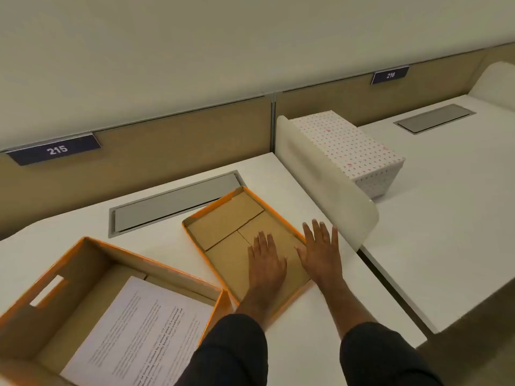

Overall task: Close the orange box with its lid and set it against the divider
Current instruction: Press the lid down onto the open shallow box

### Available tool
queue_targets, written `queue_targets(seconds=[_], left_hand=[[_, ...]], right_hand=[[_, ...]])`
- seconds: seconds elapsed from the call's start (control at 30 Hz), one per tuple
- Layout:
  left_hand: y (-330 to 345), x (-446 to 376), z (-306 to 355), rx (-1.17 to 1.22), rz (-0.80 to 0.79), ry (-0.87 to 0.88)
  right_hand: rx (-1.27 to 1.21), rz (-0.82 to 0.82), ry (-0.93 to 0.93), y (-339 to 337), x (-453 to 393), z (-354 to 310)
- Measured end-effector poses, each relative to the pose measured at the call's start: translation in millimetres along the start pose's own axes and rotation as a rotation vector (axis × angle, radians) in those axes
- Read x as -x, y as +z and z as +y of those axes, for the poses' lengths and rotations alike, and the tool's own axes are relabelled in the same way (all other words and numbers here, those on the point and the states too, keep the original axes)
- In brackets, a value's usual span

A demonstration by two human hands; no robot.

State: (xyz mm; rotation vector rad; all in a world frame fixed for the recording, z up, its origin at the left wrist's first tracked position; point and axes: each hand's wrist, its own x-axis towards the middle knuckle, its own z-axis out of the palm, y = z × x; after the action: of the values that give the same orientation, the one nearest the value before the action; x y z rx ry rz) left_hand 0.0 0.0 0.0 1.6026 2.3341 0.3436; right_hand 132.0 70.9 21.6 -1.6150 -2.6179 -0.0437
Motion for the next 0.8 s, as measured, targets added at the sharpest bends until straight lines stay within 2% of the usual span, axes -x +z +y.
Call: queue_targets(seconds=[0.13,0.23,0.37,0.47,0.63,0.8], left_hand=[[19,2,-9,-0.056,-0.007,-0.012],[29,4,-12,-0.099,-0.007,0.012],[37,4,-18,-0.139,-0.003,0.009],[40,5,-19,-0.146,0.014,0.007],[39,5,-18,-0.125,0.014,-0.012],[25,10,-7,-0.013,-0.002,-0.067]], right_hand=[[0.059,-0.052,0.056,15,5,13],[0.016,-0.099,0.128,21,3,12],[-0.115,-0.080,0.284,19,-8,7],[-0.158,-0.071,0.305,17,-19,3],[-0.285,-0.148,0.382,16,-38,-7],[-0.532,-0.228,0.388,4,-58,4]])
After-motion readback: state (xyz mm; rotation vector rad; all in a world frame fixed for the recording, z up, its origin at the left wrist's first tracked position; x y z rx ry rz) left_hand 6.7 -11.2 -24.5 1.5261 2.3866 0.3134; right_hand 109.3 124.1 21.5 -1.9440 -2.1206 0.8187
